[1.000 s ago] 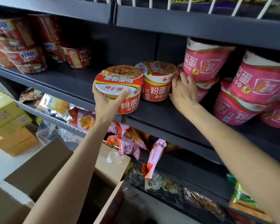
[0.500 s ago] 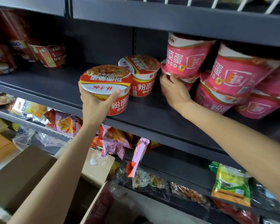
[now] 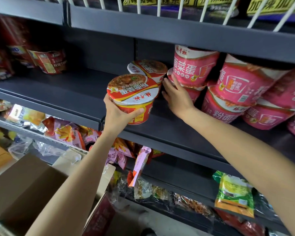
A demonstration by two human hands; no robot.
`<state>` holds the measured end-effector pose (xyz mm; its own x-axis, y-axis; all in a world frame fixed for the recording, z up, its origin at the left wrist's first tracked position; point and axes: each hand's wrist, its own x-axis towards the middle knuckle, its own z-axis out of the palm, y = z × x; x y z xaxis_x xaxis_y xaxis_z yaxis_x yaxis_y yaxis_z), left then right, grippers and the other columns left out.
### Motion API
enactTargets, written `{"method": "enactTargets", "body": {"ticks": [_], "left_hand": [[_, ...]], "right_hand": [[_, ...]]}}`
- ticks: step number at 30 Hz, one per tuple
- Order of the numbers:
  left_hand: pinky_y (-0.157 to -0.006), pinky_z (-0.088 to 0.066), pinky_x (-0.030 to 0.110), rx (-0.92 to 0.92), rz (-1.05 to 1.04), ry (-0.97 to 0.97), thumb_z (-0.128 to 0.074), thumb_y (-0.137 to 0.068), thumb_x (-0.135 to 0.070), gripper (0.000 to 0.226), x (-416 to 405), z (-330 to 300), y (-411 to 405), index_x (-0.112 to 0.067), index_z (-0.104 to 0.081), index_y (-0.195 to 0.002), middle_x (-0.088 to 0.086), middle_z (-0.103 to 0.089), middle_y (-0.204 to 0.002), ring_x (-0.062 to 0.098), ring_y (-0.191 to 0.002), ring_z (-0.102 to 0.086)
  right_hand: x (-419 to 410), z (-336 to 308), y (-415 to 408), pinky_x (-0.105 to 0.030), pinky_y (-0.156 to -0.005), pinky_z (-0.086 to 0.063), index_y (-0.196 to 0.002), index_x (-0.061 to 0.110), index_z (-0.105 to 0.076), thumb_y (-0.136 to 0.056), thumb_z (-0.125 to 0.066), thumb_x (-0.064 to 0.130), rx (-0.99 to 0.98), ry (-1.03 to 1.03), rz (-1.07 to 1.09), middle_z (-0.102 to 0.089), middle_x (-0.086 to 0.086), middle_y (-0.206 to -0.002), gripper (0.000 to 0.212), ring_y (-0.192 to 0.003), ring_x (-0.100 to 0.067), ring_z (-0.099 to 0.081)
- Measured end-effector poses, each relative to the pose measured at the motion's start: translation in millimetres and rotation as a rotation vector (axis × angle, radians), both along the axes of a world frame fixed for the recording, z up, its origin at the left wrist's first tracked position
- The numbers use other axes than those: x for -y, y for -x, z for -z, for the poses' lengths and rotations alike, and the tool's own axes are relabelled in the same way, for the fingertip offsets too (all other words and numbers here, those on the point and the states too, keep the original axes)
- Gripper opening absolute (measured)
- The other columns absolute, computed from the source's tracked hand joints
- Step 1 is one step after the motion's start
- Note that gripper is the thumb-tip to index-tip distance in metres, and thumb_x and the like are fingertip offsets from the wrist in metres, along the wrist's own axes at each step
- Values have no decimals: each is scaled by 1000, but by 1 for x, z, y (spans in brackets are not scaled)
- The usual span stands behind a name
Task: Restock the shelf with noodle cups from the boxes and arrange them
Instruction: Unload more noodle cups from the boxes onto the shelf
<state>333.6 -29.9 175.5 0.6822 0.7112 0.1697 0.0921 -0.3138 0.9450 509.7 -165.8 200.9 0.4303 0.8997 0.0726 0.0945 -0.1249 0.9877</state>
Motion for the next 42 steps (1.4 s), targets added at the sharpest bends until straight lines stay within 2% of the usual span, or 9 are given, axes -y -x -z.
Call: {"method": "enactTargets", "body": {"ticks": [4, 11, 19, 24, 29, 31, 33, 36, 42], "left_hand": [[-98, -46, 28, -8, 0, -32, -80, -54, -56, 118, 5, -1, 1, -19, -12, -143, -12, -47, -128, 4, -114, -52], [-103, -45, 38, -20, 54, -33, -82, -55, -59, 119, 28, 1, -2, -20, -13, -143, -9, -49, -133, 8, -118, -53], [-103, -45, 33, -31, 131, -41, -84, -59, -54, 116, 55, -5, -12, -19, -12, -143, -5, -44, -139, 9, -122, -51], [-107, -41, 41, -39, 116, -11, -77, -45, -69, 126, 58, -11, -15, -20, -18, -144, -1, -40, -142, 15, -131, -42], [-111, -30, 33, -119, 32, 77, -80, -74, -34, 116, 62, -18, 23, -13, 2, -152, 7, -18, -158, 21, -144, -21], [-103, -37, 27, -40, -87, -13, -69, -86, -23, 83, 64, -15, 72, -16, -19, -151, 2, -35, -151, 14, -136, -36], [-93, -46, 22, 69, -196, -123, -63, -91, -17, 48, 64, -5, 135, -16, -47, -136, -5, -61, -125, 3, -113, -56], [-78, -52, 20, 5, -301, -153, -63, -91, -15, 19, 52, 25, 236, -21, -63, -110, -10, -71, -89, 0, -83, -66], [-80, -53, 29, -592, -517, -131, -66, -87, -18, 17, 28, 112, 416, -22, -69, -104, -9, -73, -93, 9, -86, -69]], "right_hand": [[13, -1, -8, -65, -113, -2, -153, 19, -8, -99, -32, 47, 31, 58, 24, -9, -12, -160, 65, -147, -35, 1], [64, 11, -15, -62, -113, -15, -153, 20, -1, -100, -33, 43, -65, -47, -1, 3, -11, -161, 67, -147, -34, 9], [89, 8, -12, -60, -113, 7, -154, 19, 0, -100, -32, 41, -230, -66, -14, 11, -11, -160, 66, -145, -33, 20], [105, -4, 16, -53, -119, -8, -127, 11, -61, -83, -61, 9, -747, -659, -445, -45, -8, -146, 44, -145, -26, -21], [98, -4, 108, -38, -92, -46, -111, 9, -68, -92, -45, 13, -1055, -1270, -655, -68, -4, -111, 30, -107, -23, -57], [82, 2, 154, -28, -82, -47, -111, 9, -67, -94, -45, 13, -1261, -1353, -701, -69, -1, -103, 28, -96, -17, -60], [63, 14, 198, -24, -74, -49, -111, 11, -67, -94, -45, 15, -1490, -1322, -699, -71, 3, -98, 27, -89, -12, -65], [27, 38, 255, -29, -67, -53, -110, 17, -68, -95, -49, 18, -1681, -1075, -649, -73, 4, -95, 24, -84, -15, -68], [-41, 91, 354, -35, -76, -53, -104, 25, -71, -89, -55, 20, -2037, -589, -506, -73, 4, -92, 22, -81, -19, -67]]}}
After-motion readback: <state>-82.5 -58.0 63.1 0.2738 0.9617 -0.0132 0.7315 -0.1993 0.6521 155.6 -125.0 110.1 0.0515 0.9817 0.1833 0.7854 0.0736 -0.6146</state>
